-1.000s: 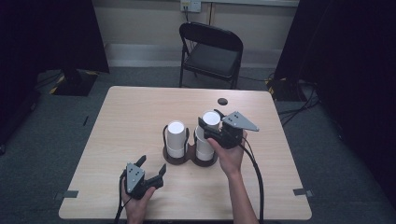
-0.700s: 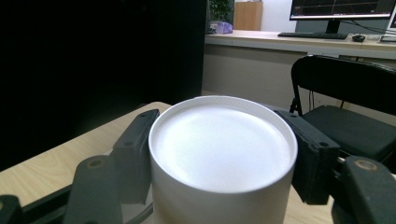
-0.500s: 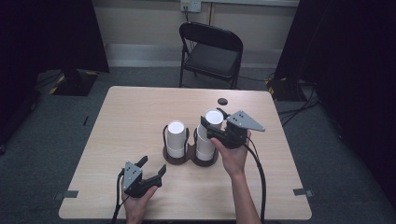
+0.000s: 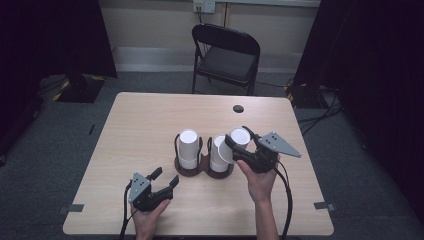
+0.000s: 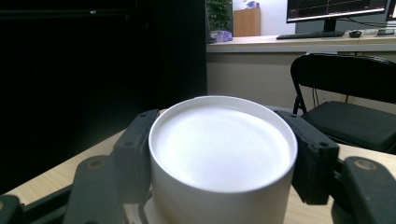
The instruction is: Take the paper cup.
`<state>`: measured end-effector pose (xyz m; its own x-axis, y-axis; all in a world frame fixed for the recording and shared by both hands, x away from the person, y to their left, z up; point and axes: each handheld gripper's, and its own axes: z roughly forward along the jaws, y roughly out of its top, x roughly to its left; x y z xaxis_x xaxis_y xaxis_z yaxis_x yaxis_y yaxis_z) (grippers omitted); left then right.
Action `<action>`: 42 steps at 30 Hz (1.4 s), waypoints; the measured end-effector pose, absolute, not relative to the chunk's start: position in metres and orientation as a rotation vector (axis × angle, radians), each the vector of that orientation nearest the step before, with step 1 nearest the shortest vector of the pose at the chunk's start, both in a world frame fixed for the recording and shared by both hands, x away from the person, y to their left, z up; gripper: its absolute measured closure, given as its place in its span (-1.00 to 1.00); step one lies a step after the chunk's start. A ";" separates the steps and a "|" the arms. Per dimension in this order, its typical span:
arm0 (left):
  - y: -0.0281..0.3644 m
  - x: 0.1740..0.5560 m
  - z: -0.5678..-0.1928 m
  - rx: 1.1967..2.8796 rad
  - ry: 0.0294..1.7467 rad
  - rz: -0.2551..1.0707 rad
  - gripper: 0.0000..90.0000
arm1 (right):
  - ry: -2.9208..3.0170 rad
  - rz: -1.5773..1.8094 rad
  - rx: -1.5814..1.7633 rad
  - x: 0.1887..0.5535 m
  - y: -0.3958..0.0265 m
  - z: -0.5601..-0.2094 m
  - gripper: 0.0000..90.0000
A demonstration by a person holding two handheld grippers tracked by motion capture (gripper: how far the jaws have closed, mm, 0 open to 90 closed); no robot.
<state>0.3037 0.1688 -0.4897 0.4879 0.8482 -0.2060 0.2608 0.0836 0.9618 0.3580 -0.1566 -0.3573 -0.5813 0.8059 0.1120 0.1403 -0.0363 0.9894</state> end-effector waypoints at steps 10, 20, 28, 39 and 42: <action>0.156 0.303 -0.481 1.449 0.929 0.487 -0.34 | 1.676 1.832 1.101 0.342 -0.174 -0.371 -0.24; 0.139 0.302 -0.474 1.430 0.875 0.460 -0.28 | 1.697 1.899 1.141 0.331 -0.172 -0.386 -0.23; 0.123 0.303 -0.469 1.446 0.789 0.442 -0.25 | 1.685 2.049 1.192 0.322 -0.169 -0.393 -0.23; 0.115 0.306 -0.469 1.491 0.692 0.456 -0.07 | 1.698 2.179 1.297 0.325 -0.164 -0.408 -0.23; 0.113 0.305 -0.471 1.491 0.663 0.449 0.11 | 1.709 2.207 1.303 0.322 -0.161 -0.411 -0.23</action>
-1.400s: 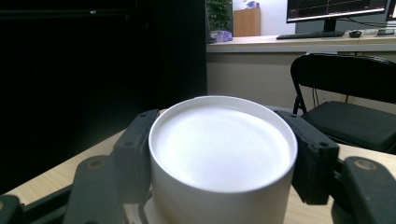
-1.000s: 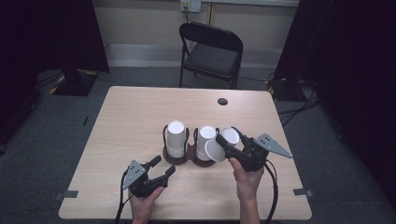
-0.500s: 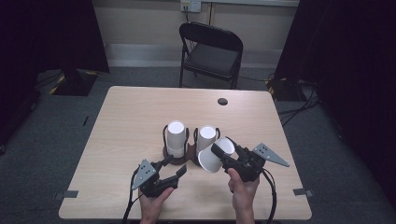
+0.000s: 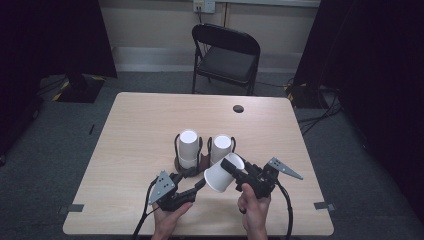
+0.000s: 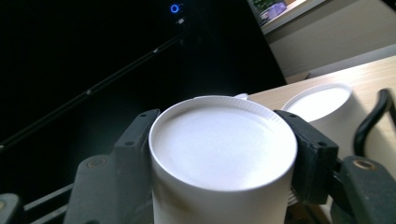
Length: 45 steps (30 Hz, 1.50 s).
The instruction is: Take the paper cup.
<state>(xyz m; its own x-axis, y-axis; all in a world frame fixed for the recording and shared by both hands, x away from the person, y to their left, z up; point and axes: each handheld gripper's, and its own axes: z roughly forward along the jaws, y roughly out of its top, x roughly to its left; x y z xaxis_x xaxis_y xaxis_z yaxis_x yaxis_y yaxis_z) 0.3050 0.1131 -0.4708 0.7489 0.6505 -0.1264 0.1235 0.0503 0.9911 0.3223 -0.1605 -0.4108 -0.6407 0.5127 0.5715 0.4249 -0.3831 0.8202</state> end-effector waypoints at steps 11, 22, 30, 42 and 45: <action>0.108 0.308 -0.471 1.469 0.597 0.432 0.54 | 1.742 2.290 1.368 0.321 -0.153 -0.421 -0.23; 0.094 0.305 -0.467 1.404 0.580 0.474 0.64 | 1.775 2.319 1.385 0.319 -0.148 -0.419 -0.22; 0.098 0.306 -0.466 1.376 0.585 0.516 0.66 | 1.770 2.350 1.411 0.322 -0.145 -0.422 -0.23; 0.101 0.305 -0.465 1.412 0.545 0.500 0.83 | 1.763 2.255 1.397 0.322 -0.142 -0.421 -0.35; 0.101 0.303 -0.464 1.428 0.529 0.487 0.86 | 1.756 2.217 1.371 0.322 -0.142 -0.419 -0.37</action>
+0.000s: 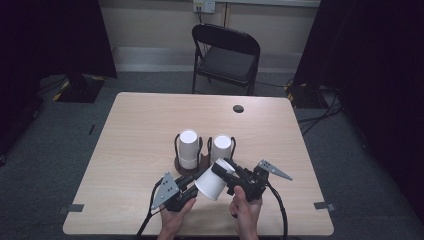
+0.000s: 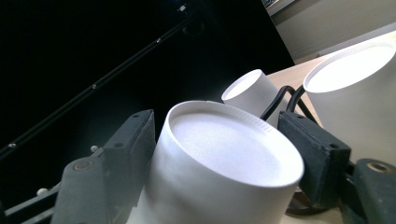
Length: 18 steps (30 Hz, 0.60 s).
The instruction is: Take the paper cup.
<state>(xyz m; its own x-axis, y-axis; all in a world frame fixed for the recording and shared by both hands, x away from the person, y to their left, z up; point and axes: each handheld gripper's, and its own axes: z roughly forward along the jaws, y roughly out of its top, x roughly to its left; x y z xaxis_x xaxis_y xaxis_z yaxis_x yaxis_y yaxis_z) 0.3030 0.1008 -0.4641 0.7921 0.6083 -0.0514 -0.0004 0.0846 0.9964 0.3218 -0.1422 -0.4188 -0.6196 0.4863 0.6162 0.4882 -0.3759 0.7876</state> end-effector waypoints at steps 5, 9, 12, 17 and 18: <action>0.106 0.300 -0.462 1.429 0.521 0.463 0.96 | -1.792 -2.209 -1.407 0.323 -0.144 -0.420 -0.36; 0.110 0.302 -0.461 1.458 0.523 0.447 0.98 | -1.800 -2.219 -1.407 0.323 -0.146 -0.422 -0.37; 0.112 0.303 -0.460 1.473 0.532 0.430 0.98 | -1.825 -2.230 -1.398 0.323 -0.146 -0.422 -0.39; 0.117 0.306 -0.460 1.537 0.544 0.437 0.98 | -1.907 -2.248 -1.384 0.320 -0.148 -0.421 -0.39; 0.118 0.308 -0.460 1.552 0.538 0.426 0.98 | -1.922 -2.252 -1.369 0.319 -0.149 -0.420 -0.39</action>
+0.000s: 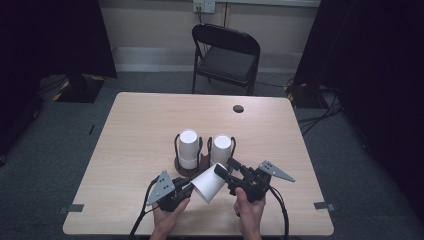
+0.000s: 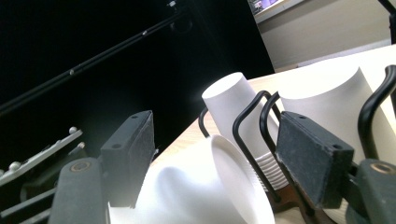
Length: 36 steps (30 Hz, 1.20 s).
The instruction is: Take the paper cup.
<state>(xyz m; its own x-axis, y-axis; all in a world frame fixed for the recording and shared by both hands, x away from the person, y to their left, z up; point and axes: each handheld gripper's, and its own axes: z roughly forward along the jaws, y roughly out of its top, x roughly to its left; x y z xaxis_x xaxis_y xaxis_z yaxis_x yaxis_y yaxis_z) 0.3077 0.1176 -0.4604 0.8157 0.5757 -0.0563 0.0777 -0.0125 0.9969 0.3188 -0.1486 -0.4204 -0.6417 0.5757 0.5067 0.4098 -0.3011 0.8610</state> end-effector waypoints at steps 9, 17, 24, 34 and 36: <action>0.124 0.312 -0.450 1.686 0.519 0.451 0.98 | 1.809 2.012 1.165 0.310 -0.151 -0.422 -0.45; 0.132 0.317 -0.445 1.717 0.587 0.432 0.98 | 1.818 1.950 1.133 0.304 -0.158 -0.425 -0.48; 0.133 0.324 -0.439 1.803 0.584 0.386 0.98 | 1.838 1.874 1.100 0.298 -0.160 -0.427 -0.48; 0.126 0.335 -0.432 1.933 0.597 0.374 0.98 | 1.882 1.769 1.048 0.290 -0.165 -0.425 -0.56; 0.125 0.336 -0.430 1.943 0.611 0.370 0.98 | 1.887 1.722 1.033 0.288 -0.164 -0.426 -0.56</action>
